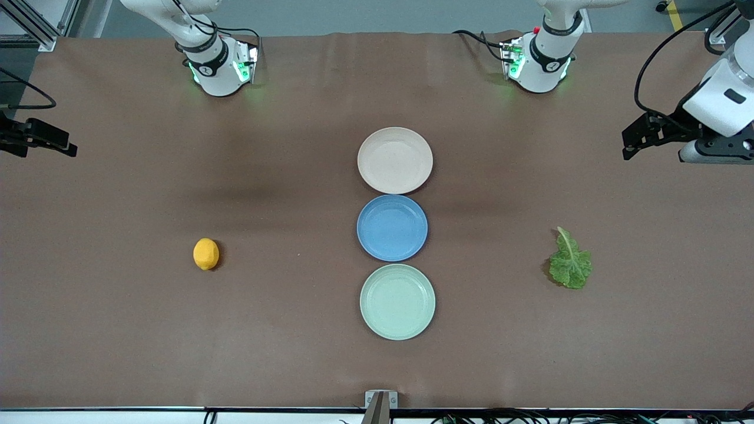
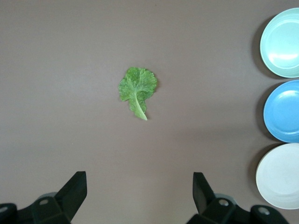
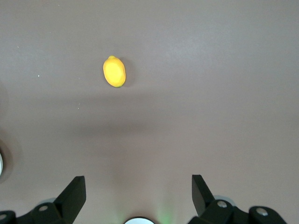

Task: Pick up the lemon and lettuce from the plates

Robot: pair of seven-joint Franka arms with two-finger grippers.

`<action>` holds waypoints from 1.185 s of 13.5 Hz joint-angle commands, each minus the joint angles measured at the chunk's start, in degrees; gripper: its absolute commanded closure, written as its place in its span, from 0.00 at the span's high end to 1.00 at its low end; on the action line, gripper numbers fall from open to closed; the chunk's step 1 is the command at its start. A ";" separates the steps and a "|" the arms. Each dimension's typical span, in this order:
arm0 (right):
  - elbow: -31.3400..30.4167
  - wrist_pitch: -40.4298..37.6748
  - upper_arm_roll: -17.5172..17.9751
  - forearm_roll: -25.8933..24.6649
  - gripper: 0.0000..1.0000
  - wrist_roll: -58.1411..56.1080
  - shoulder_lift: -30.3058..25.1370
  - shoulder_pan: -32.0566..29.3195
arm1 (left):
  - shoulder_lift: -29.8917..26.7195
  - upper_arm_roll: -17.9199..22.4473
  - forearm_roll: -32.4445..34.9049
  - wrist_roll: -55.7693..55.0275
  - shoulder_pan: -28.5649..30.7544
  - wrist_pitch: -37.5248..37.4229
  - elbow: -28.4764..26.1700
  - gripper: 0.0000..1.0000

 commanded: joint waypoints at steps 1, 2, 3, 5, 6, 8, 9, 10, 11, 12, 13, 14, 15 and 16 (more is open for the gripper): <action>-5.73 2.55 0.55 -0.77 1.00 -0.79 -5.02 -0.48 | 2.51 -0.04 -0.49 0.20 -0.11 -0.21 4.18 1.00; -5.73 2.55 0.64 -1.12 1.00 -0.79 -5.37 -0.40 | 2.51 -0.04 -0.49 0.19 0.06 -0.30 4.19 1.00; -5.73 2.55 0.64 -1.38 1.00 -0.79 -5.81 -0.31 | 2.51 -0.04 -0.58 -0.15 0.06 -0.48 4.19 1.00; -5.65 2.46 0.64 -1.56 1.00 -0.87 -5.90 -0.04 | 2.51 0.14 -0.67 -0.25 0.32 -0.48 4.19 1.00; -5.64 2.38 0.73 -1.56 1.00 -0.87 -5.99 0.04 | 2.42 0.40 -0.67 -0.16 0.41 -0.48 4.19 1.00; -5.29 2.20 0.73 -1.65 1.00 -0.96 -5.99 0.05 | 1.11 0.49 -0.58 -0.24 0.59 -2.22 4.01 1.00; -5.21 2.20 0.73 -1.74 1.00 -1.48 -5.99 0.05 | -0.29 0.49 -0.58 -0.42 0.76 -5.37 3.40 1.00; -5.20 2.11 0.73 -1.91 1.00 -1.84 -5.99 0.05 | -1.35 0.49 -0.58 -0.33 1.11 -5.84 2.79 1.00; -5.20 2.02 0.90 -2.00 1.00 -1.84 -5.99 0.13 | -2.49 0.23 -0.58 -0.33 1.20 -5.75 2.78 1.00; -5.20 1.94 0.99 -2.00 1.00 -1.84 -5.99 0.05 | -2.59 -0.12 -0.50 -0.42 1.20 -5.75 2.87 1.00; -5.20 1.33 0.99 -2.00 1.00 -1.67 -5.99 -0.04 | -2.67 -0.21 -0.58 -0.42 1.20 -5.67 2.87 1.00; -5.20 1.06 0.99 -2.00 1.00 -1.66 -5.99 0.04 | -2.67 -0.12 -0.84 -0.33 1.29 -5.49 2.87 1.00; -5.20 0.88 1.08 -2.00 1.00 -1.66 -5.99 0.13 | -2.76 0.05 -1.11 -0.33 1.29 -5.49 3.04 1.00; -5.03 0.62 1.08 -1.91 1.00 -1.58 -5.99 0.13 | -2.68 0.31 -1.28 0.02 1.29 -5.58 3.57 1.00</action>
